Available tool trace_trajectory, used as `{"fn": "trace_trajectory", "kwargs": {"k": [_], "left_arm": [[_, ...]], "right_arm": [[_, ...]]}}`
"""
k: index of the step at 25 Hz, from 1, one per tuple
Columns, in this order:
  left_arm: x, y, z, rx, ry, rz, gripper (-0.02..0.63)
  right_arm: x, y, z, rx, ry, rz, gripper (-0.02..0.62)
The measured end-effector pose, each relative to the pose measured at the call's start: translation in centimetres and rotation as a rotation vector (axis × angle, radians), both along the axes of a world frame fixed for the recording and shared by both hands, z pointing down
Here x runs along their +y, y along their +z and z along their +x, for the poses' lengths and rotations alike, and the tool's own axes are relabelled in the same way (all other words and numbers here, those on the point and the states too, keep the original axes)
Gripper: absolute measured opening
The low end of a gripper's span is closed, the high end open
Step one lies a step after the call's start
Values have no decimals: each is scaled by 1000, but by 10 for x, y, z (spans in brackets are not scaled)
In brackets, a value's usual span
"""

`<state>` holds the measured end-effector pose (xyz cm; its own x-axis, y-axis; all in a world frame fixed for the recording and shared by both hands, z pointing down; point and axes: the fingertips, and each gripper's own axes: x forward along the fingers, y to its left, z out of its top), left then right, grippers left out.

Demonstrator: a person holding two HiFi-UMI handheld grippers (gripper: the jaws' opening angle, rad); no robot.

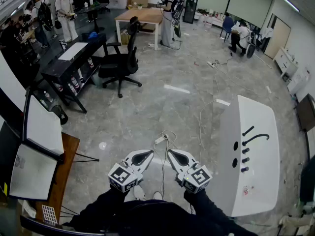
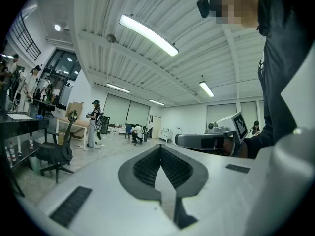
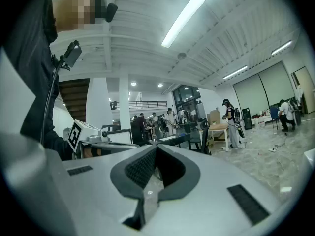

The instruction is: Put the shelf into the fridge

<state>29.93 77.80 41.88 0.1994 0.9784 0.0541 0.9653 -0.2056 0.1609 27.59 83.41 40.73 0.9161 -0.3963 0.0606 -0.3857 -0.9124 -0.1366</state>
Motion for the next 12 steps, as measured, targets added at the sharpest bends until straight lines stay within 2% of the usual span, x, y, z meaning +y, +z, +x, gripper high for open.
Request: {"fn": "trace_trajectory", "kwargs": {"k": [8,12], "left_arm": [[-7,0,-4,4,-15,-1,6],[-16,1,-11,5,-37,1,6]], "right_arm": [[-5,1,-2,4,-3,0,8],[-11,0,-8,13,-12,30,8]]}}
